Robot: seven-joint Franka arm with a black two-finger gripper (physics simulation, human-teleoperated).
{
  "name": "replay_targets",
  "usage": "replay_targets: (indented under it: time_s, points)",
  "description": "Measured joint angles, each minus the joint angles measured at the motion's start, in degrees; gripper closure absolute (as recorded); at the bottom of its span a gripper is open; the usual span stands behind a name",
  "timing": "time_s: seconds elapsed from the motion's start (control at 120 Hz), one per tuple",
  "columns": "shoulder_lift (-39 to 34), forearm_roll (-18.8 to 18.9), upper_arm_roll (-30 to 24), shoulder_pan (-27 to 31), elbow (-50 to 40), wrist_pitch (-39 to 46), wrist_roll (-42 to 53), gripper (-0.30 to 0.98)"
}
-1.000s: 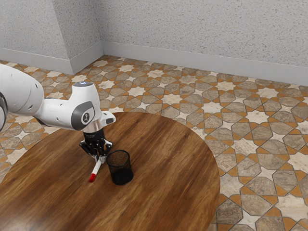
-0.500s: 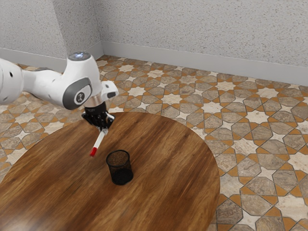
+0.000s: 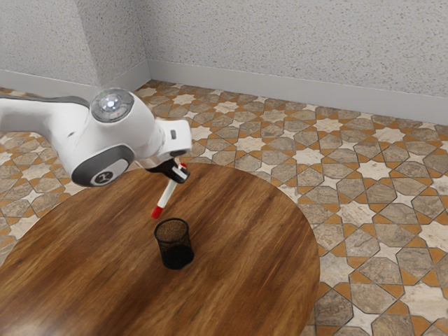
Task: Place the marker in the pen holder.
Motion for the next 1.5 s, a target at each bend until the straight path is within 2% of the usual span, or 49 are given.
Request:
replay_targets:
  time_s: [0.542, 0.767, 1.15, 1.333, 1.417, 1.5]
  points:
    - [-0.05, 3.16, -2.63, 0.41, -4.0, 5.44, -12.29, 0.79]
    - [0.1, 5.2, -2.61, 1.8, -4.22, 5.91, -15.16, 0.77]
    - [0.28, 5.73, -2.54, 2.84, -5.4, 5.78, -17.87, 0.76]
    - [0.22, 5.16, -2.52, 2.77, -5.54, 5.01, -18.03, 0.36]
    - [0.4, 4.9, -2.34, 2.77, -4.08, 3.74, -18.06, 0.24]
    - [3.89, 4.49, -0.99, 3.91, 3.47, 0.72, -17.98, 0.17]
